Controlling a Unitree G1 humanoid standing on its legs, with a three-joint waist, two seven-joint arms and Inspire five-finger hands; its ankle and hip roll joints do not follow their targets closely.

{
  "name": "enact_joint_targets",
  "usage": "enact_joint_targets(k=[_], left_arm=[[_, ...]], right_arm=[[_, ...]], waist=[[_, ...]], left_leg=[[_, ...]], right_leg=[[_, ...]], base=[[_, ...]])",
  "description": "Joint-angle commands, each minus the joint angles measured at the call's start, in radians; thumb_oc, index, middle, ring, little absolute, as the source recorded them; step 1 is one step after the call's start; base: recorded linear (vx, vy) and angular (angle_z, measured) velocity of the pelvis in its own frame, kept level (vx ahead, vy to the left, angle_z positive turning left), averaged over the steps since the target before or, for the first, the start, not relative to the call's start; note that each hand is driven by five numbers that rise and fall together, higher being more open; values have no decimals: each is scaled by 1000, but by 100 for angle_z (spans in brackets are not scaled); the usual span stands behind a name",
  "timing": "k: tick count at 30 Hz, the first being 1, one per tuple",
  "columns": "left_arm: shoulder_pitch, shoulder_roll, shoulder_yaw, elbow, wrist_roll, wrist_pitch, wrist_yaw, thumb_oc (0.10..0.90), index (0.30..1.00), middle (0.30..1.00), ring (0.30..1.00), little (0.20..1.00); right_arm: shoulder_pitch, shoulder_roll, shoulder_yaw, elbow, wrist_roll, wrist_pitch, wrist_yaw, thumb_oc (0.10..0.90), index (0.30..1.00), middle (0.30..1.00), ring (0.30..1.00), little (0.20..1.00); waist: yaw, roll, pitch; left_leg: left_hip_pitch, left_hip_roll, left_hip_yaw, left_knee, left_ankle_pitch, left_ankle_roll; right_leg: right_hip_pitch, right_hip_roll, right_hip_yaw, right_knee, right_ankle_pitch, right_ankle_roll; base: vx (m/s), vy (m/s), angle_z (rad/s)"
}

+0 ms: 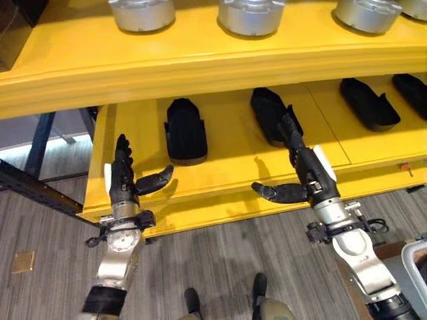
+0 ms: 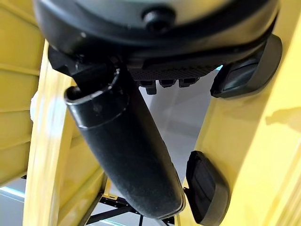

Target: Move parts from the plastic box to the shelf.

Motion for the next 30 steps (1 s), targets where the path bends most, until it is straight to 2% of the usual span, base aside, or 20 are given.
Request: enact_joint_targets(k=[1, 8, 15, 24, 30], left_arm=[[-120, 55, 26, -15, 62, -83, 54, 900, 1000, 1000, 1000, 1000], [-192, 66, 14, 175, 91, -63, 102, 900, 1000, 1000, 1000, 1000], [-270, 90, -13, 283, 84, -65, 123, 900, 1000, 1000, 1000, 1000], [-425, 109, -77, 458, 69, -61, 153, 900, 1000, 1000, 1000, 1000], [-491, 111, -85, 545, 45, -57, 169, 900, 1000, 1000, 1000, 1000]], right_arm=[[-98, 13, -10, -66, 36, -124, -19, 900, 1000, 1000, 1000, 1000], [-37, -6, -16, -89, 68, -144, -1, 900, 1000, 1000, 1000, 1000], [-17, -12, -22, -101, 80, -164, -8, 900, 1000, 1000, 1000, 1000], [22, -29, -11, -132, 94, -198, -16, 900, 1000, 1000, 1000, 1000], [33, -38, -4, -144, 100, -213, -23, 900, 1000, 1000, 1000, 1000]], waist=[[-2, -19, -41], [-36, -23, -38], [-54, -29, -14], [-81, -60, 58], [-87, -78, 91]], left_leg=[[81, 87, 20, -8, -23, -64], [101, 84, 54, -8, -31, -65], [98, 80, 69, -8, -29, -63], [77, 66, 98, -8, -26, -57], [70, 62, 106, -3, -28, -57]], right_leg=[[21, -88, 42, 41, -4, 101], [15, -86, 69, 35, 1, 106], [-10, -84, 88, 46, 1, 109], [-64, -93, 120, 62, 17, 119], [-77, -95, 130, 66, 23, 123]], base=[[28, 5, -4], [29, 8, -14], [-3, 7, -10], [-19, 22, -10], [-26, 18, -3]])
